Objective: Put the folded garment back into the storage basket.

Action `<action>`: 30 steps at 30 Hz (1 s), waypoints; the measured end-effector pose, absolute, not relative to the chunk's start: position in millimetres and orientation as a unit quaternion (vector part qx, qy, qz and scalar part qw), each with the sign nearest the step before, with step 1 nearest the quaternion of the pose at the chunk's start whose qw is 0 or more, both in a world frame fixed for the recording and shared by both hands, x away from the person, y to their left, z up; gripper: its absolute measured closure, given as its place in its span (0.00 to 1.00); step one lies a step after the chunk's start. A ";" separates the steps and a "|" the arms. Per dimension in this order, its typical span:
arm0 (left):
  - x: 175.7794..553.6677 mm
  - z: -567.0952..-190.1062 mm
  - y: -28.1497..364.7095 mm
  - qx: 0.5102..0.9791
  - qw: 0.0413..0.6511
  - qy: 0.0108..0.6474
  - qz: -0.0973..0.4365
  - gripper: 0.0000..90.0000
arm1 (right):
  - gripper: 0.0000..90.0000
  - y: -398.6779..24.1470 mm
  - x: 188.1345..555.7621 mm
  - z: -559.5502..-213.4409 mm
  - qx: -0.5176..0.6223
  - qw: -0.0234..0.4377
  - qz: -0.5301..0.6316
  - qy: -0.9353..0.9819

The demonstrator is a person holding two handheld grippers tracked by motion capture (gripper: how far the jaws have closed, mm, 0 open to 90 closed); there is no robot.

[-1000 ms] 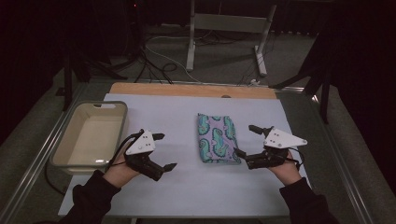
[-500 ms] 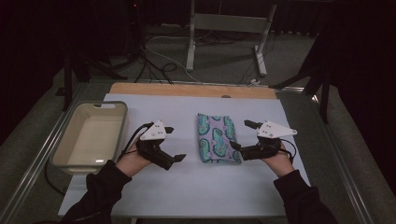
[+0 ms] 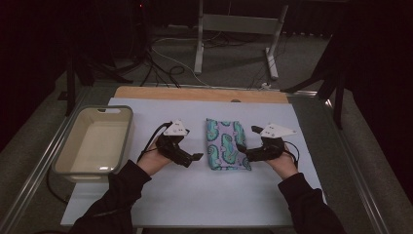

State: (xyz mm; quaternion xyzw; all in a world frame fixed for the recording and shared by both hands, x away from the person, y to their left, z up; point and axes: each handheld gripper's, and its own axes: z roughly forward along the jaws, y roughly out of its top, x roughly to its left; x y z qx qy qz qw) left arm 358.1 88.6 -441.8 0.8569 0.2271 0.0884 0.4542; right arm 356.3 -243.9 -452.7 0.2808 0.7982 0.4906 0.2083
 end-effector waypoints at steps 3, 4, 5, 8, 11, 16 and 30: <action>363.2 -447.7 82.5 0.857 0.451 0.236 0.085 0.00 | 0.09 -244.3 359.1 -460.8 0.290 0.203 0.486 0.799; 364.9 -449.7 80.5 0.856 0.451 0.240 0.081 0.00 | 0.09 -244.2 359.5 -462.6 0.291 0.204 0.484 0.800; 366.8 -451.8 78.6 0.856 0.448 0.243 0.082 0.00 | 0.09 -244.5 360.2 -464.8 0.293 0.204 0.481 0.800; 369.9 -456.1 74.4 0.855 0.449 0.249 0.077 0.00 | 0.09 -244.8 361.3 -469.2 0.299 0.202 0.481 0.799; 375.4 -464.5 66.8 0.859 0.439 0.253 0.076 0.00 | 0.11 -245.1 363.1 -477.9 0.307 0.198 0.472 0.802; 382.3 -476.0 58.0 0.863 0.424 0.266 0.070 0.00 | 0.11 -245.5 366.2 -490.9 0.316 0.188 0.458 0.809; 402.2 -495.7 42.2 0.841 0.427 0.324 0.072 0.00 | 0.11 -245.8 385.7 -506.4 0.368 0.175 0.438 0.801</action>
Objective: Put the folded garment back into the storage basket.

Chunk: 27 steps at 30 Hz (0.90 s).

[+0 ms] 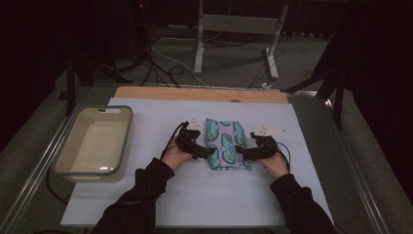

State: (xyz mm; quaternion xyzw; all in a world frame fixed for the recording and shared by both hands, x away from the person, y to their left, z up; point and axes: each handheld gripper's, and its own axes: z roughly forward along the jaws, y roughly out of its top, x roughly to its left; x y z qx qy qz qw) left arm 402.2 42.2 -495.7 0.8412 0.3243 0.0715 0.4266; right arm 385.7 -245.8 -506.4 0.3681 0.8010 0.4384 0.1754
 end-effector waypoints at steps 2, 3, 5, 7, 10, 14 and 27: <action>404.0 -496.5 41.9 0.840 0.423 0.333 0.067 0.00 | 0.11 -244.9 387.0 -507.7 0.375 0.175 0.436 0.799; 406.0 -498.9 40.5 0.836 0.432 0.329 0.074 0.00 | 0.11 -244.4 388.5 -509.1 0.382 0.175 0.431 0.799; 408.0 -500.4 38.4 0.835 0.420 0.350 0.063 0.00 | 0.11 -243.9 392.8 -512.4 0.394 0.170 0.427 0.796; 410.0 -502.4 35.3 0.841 0.406 0.354 0.050 0.00 | 0.11 -243.0 394.8 -513.9 0.400 0.164 0.429 0.793; 412.2 -506.5 30.7 0.845 0.388 0.367 0.037 0.00 | 0.10 -241.4 396.8 -516.6 0.411 0.151 0.429 0.790; 415.9 -509.5 27.7 0.847 0.376 0.375 0.019 0.04 | 0.10 -240.8 398.3 -520.7 0.418 0.147 0.421 0.792; 415.7 -519.3 20.0 0.844 0.380 0.378 -0.024 0.27 | 0.15 -239.6 401.6 -529.7 0.441 0.112 0.389 0.801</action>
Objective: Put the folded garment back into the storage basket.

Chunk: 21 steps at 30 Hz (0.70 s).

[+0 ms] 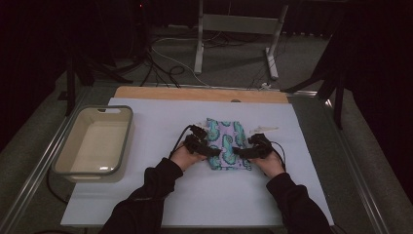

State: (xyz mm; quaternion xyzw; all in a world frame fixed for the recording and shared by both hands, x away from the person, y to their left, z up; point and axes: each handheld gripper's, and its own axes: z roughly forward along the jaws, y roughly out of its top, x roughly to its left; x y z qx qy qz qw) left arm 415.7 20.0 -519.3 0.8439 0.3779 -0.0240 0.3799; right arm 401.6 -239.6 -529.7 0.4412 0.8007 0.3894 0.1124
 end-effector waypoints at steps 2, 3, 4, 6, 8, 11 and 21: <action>415.3 -519.1 20.6 0.842 0.381 0.380 -0.032 0.31 | 0.20 -238.9 400.9 -528.3 0.441 0.108 0.387 0.803; 414.6 -519.0 20.4 0.844 0.380 0.377 -0.035 0.34 | 0.22 -238.8 400.2 -527.8 0.443 0.104 0.387 0.802; 413.6 -519.0 20.1 0.846 0.379 0.373 -0.037 0.38 | 0.24 -238.6 399.6 -527.2 0.445 0.101 0.387 0.801; 411.9 -519.2 18.9 0.847 0.380 0.370 -0.048 0.47 | 0.31 -238.8 398.2 -525.9 0.443 0.092 0.386 0.804; 410.7 -519.2 17.1 0.848 0.379 0.368 -0.051 0.51 | 0.38 -238.7 396.5 -525.3 0.440 0.083 0.389 0.805; 409.6 -519.5 15.5 0.848 0.379 0.367 -0.056 0.56 | 0.49 -238.2 394.0 -524.1 0.440 0.064 0.394 0.805; 407.7 -518.3 9.6 0.853 0.375 0.359 -0.060 0.71 | 0.73 -235.7 392.8 -522.5 0.429 0.011 0.400 0.810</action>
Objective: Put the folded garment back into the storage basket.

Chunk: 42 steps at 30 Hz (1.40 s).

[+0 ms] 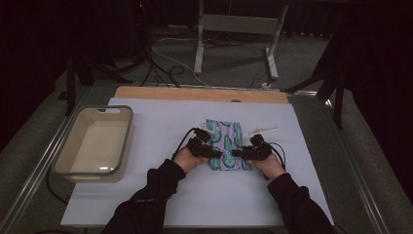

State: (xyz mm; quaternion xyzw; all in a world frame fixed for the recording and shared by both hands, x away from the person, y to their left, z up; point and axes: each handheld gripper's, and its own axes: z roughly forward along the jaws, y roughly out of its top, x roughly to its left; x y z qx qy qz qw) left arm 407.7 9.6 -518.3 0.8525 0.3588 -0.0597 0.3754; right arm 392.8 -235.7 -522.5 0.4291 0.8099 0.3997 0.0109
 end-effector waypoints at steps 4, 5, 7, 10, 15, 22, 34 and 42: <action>404.6 -515.1 7.0 0.859 0.372 0.350 -0.042 0.76 | 0.82 -233.9 391.0 -521.5 0.431 0.011 0.402 0.808; 404.6 -514.5 6.9 0.858 0.372 0.351 -0.041 0.77 | 0.83 -233.1 389.6 -521.0 0.431 0.017 0.402 0.808; 405.1 -513.0 7.1 0.858 0.371 0.353 -0.042 0.79 | 0.85 -232.5 387.7 -520.4 0.433 0.025 0.404 0.805; 404.8 -509.7 6.4 0.859 0.370 0.351 -0.040 0.80 | 0.86 -232.2 385.9 -519.9 0.435 0.032 0.411 0.801; 403.7 -504.0 7.4 0.859 0.375 0.346 -0.034 0.81 | 0.86 -231.5 383.6 -512.8 0.430 0.038 0.416 0.800; 402.3 -490.8 14.1 0.859 0.383 0.338 -0.031 0.81 | 0.86 -229.8 381.8 -500.1 0.424 0.043 0.434 0.794; 398.2 -461.6 25.2 0.857 0.403 0.322 -0.012 0.81 | 0.86 -222.8 379.4 -475.0 0.408 0.056 0.459 0.787; 396.0 -444.5 35.2 0.856 0.410 0.314 -0.001 0.81 | 0.86 -215.5 378.1 -460.1 0.398 0.062 0.472 0.784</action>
